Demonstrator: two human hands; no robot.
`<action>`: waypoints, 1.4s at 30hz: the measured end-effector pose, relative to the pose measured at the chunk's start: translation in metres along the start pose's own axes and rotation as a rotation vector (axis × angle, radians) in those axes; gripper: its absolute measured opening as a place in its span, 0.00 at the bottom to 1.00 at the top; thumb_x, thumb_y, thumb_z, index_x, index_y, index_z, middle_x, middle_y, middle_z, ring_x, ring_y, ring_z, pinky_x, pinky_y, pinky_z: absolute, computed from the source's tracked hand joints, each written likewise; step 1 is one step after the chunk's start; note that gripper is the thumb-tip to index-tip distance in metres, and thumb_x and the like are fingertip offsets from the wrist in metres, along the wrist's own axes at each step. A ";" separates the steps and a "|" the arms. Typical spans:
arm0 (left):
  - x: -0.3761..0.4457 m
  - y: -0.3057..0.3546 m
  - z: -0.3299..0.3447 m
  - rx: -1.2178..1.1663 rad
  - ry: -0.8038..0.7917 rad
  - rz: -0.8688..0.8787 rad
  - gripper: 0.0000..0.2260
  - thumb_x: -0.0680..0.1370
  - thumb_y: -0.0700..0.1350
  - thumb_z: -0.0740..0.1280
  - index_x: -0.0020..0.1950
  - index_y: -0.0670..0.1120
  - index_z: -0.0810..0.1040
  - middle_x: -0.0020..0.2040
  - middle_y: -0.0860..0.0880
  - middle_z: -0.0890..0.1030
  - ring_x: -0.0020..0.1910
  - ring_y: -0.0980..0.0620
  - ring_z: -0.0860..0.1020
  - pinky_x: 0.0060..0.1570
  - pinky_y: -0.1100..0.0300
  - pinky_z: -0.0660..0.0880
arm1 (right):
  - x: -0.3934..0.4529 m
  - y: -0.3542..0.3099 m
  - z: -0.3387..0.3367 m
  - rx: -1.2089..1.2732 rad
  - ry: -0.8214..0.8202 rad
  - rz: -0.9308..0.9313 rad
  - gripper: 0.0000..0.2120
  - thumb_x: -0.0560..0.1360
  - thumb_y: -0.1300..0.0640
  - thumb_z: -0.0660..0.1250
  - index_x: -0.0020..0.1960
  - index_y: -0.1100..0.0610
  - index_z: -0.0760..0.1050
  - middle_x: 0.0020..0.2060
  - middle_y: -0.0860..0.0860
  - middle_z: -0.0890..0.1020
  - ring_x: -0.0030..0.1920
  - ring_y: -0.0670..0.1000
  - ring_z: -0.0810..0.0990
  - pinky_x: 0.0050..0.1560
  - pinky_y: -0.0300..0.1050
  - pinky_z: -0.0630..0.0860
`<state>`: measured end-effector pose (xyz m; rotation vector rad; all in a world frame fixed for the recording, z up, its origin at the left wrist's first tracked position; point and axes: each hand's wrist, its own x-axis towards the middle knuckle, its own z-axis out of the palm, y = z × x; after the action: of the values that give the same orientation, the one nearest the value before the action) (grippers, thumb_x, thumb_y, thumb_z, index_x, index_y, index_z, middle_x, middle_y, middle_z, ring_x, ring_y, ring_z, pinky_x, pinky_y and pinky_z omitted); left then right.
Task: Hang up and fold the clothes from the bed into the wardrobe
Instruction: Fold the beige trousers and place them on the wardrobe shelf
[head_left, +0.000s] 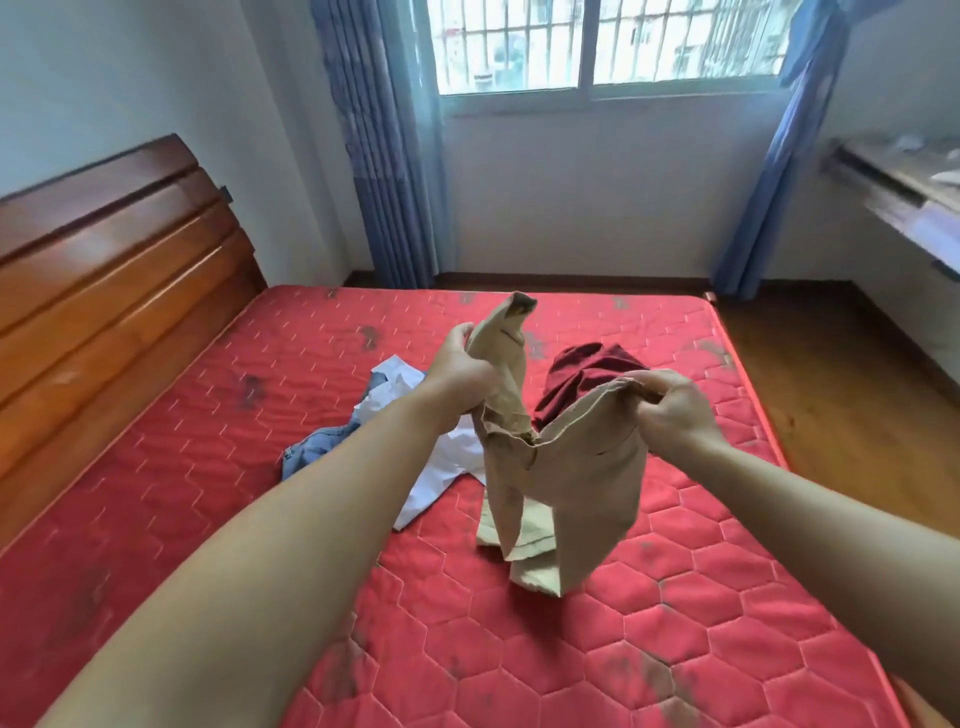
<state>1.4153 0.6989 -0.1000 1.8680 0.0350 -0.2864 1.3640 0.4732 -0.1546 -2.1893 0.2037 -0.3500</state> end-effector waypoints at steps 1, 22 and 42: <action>-0.009 0.003 -0.005 -0.001 0.003 0.031 0.27 0.74 0.32 0.62 0.71 0.49 0.65 0.50 0.48 0.76 0.44 0.50 0.77 0.30 0.62 0.72 | -0.005 -0.013 -0.002 -0.005 0.007 -0.064 0.14 0.72 0.69 0.64 0.51 0.57 0.84 0.46 0.48 0.80 0.52 0.50 0.78 0.56 0.43 0.73; -0.110 0.052 -0.038 0.074 0.135 0.093 0.06 0.76 0.44 0.69 0.41 0.42 0.79 0.43 0.42 0.81 0.40 0.46 0.81 0.47 0.51 0.80 | -0.080 -0.102 -0.080 -0.355 -0.170 -0.742 0.08 0.68 0.55 0.64 0.34 0.57 0.79 0.29 0.44 0.75 0.31 0.49 0.73 0.33 0.48 0.74; -0.124 0.133 0.111 0.267 -0.317 0.278 0.20 0.75 0.33 0.70 0.64 0.48 0.77 0.56 0.44 0.82 0.52 0.48 0.82 0.56 0.53 0.80 | -0.057 -0.050 -0.200 -0.424 -0.080 -0.839 0.08 0.70 0.52 0.68 0.46 0.47 0.85 0.72 0.54 0.69 0.70 0.59 0.67 0.64 0.58 0.67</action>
<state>1.2977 0.5677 0.0189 2.0398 -0.4971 -0.4043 1.2470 0.3667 -0.0105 -2.6137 -0.7761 -0.7237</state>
